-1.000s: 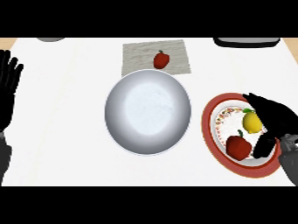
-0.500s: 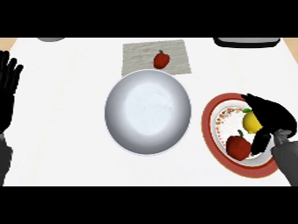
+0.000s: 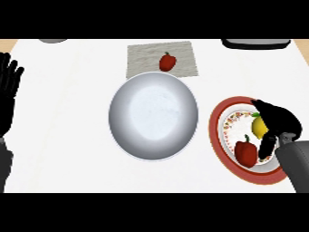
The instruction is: Pick the lemon from the plate and place it in the bowl
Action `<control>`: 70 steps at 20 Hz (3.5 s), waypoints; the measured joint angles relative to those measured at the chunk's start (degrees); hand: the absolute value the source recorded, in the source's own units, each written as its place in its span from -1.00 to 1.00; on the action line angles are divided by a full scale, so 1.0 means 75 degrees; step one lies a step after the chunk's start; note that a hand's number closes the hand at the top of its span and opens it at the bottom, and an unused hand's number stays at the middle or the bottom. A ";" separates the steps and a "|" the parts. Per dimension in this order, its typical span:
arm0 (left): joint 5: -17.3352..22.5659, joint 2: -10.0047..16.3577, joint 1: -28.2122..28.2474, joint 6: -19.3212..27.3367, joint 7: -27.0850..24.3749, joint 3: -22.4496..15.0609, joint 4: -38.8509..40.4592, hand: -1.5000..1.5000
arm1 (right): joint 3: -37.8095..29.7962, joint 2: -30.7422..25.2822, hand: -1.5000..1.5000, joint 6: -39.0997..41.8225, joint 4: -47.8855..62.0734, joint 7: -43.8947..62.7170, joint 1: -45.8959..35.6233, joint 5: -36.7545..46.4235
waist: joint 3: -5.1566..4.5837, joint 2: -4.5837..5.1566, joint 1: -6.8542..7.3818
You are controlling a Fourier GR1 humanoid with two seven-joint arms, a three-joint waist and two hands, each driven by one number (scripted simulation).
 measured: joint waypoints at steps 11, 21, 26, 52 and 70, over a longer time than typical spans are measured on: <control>-0.0122 -0.0155 -0.0063 0.0017 0.0142 0.0012 -0.0114 0.00 | -0.0270 -0.0236 1.00 -0.0978 0.0541 -0.1375 -0.0150 0.0628 | -0.0040 -0.0039 -0.0012; -0.0037 -0.0287 -0.0582 -0.0277 0.0176 -0.0368 -0.0178 0.00 | 0.0384 -0.1365 1.00 -0.0399 0.1526 -0.5491 -0.2289 0.0433 | 0.0053 0.0379 0.0940; -0.0089 -0.0367 -0.0780 -0.0226 0.0226 -0.0479 -0.0170 0.00 | 0.0337 -0.1929 1.00 -0.0658 0.2263 -0.7414 -0.3079 0.0295 | 0.0068 0.0444 0.1060; -0.0261 -0.0365 -0.0791 -0.0050 0.0157 -0.0377 0.0224 0.00 | -0.0804 -0.2017 1.00 0.0026 0.5203 -1.0098 -0.6867 -0.2403 | 0.0004 0.0178 0.0657; -0.0195 -0.0183 -0.0365 -0.0049 0.0096 -0.0035 0.0212 0.00 | 0.0829 0.0237 1.00 0.1136 0.4592 -0.8677 -0.7788 -0.3110 | -0.0007 -0.0012 0.0111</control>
